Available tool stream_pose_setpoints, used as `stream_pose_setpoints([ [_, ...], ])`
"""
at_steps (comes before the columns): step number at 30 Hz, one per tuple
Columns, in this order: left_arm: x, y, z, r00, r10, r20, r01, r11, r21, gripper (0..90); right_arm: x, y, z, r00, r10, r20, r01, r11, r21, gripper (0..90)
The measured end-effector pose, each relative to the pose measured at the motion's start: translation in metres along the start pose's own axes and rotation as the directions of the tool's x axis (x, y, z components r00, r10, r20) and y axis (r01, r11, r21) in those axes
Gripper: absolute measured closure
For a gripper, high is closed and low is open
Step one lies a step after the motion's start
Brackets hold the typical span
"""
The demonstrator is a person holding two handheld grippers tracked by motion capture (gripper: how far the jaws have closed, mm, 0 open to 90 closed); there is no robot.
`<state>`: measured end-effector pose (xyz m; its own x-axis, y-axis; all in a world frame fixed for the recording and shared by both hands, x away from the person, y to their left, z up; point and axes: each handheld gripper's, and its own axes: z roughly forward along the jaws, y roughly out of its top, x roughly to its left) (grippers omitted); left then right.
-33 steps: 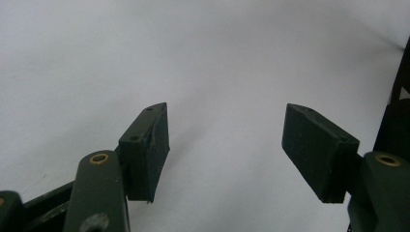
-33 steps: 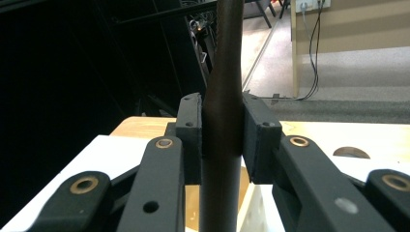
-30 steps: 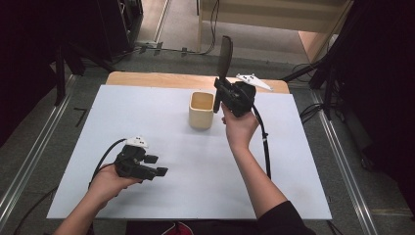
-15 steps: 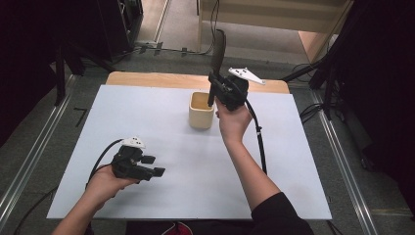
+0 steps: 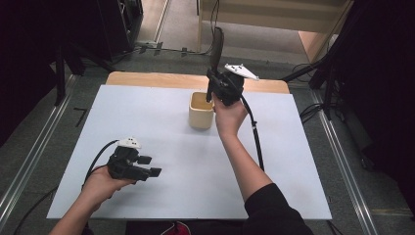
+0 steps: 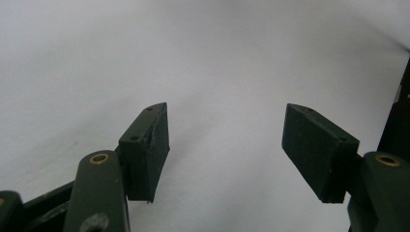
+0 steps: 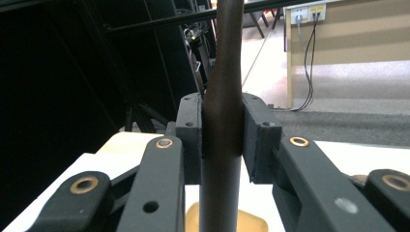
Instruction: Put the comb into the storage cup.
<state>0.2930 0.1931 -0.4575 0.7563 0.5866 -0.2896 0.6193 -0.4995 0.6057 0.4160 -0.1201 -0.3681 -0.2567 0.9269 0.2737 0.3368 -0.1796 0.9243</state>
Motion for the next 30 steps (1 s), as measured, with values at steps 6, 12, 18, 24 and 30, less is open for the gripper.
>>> stream_pose_setpoints([
  [6, 0.001, 0.000, -0.002, 1.0000, -0.003, 0.000, 0.003, 1.0000, -0.003, 34.8, 0.002, 0.001, 0.010, 0.9999, 0.002, -0.014, -0.002, 1.000, 0.013, 70.1],
  [12, 0.002, 0.000, -0.003, 1.0000, -0.007, 0.000, 0.007, 0.9999, -0.008, 34.8, 0.001, -0.002, 0.017, 1.0000, -0.005, 0.002, 0.005, 1.000, 0.026, 70.0],
  [18, 0.002, 0.000, -0.003, 1.0000, -0.008, 0.002, 0.008, 0.9999, -0.010, 34.8, 0.002, -0.006, 0.022, 0.9999, -0.014, 0.008, 0.013, 0.999, 0.031, 70.0],
  [24, 0.002, -0.001, -0.003, 1.0000, -0.009, 0.004, 0.009, 0.9999, -0.010, 34.8, 0.003, -0.010, 0.026, 0.9997, -0.022, 0.014, 0.021, 0.999, 0.042, 70.0],
  [30, 0.002, 0.000, -0.003, 0.9999, -0.008, 0.009, 0.008, 0.9999, -0.011, 34.8, 0.004, -0.013, 0.028, 0.9995, -0.029, 0.012, 0.028, 0.998, 0.052, 70.0],
])
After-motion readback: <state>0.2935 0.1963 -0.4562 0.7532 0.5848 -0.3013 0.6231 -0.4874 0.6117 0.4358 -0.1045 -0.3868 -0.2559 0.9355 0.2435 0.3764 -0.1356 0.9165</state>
